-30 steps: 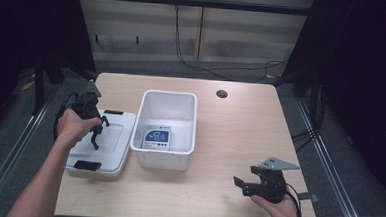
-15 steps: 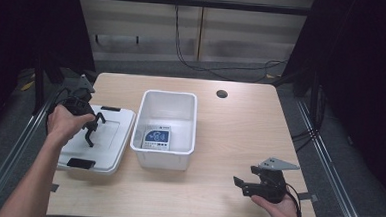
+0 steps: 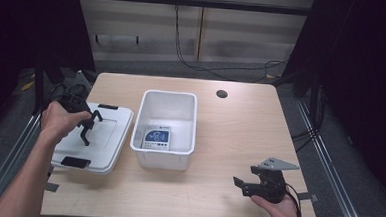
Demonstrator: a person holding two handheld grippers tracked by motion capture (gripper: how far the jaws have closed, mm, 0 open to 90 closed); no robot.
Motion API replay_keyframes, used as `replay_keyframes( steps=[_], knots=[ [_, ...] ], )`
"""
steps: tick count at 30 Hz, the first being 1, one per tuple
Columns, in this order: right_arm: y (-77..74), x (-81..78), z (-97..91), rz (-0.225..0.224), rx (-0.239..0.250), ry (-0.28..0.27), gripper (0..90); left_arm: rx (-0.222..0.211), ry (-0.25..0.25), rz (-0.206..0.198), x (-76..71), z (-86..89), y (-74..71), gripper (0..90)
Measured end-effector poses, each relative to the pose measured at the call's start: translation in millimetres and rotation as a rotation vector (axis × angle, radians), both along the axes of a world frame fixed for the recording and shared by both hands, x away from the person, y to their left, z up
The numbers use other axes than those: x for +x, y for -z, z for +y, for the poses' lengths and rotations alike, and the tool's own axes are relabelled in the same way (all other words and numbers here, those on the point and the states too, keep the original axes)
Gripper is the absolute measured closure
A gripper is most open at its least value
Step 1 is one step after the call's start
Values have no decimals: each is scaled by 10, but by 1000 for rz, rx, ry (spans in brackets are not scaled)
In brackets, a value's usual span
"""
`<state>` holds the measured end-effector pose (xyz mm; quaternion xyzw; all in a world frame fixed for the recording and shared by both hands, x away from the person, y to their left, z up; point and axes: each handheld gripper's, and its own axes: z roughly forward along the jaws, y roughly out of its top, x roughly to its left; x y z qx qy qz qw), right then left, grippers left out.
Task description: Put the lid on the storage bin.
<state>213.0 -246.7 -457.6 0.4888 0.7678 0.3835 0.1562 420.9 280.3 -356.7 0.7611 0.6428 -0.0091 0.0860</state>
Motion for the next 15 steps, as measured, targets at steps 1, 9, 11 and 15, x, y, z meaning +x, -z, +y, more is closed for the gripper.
replay_keyframes(
  steps=[1,9,11,15],
  knots=[
    [0,0,0,-1,0,0,225,7,-2,7,-5,-1,-22,848],
    [0,3,-7,-5,1,5,210,5,-3,-5,-22,0,-154,848],
    [-3,4,-7,-4,9,2,190,10,-7,-13,-29,-6,-198,847],
    [-11,8,-9,-5,23,-7,147,13,3,-8,-26,-9,-254,847]
  ],
)
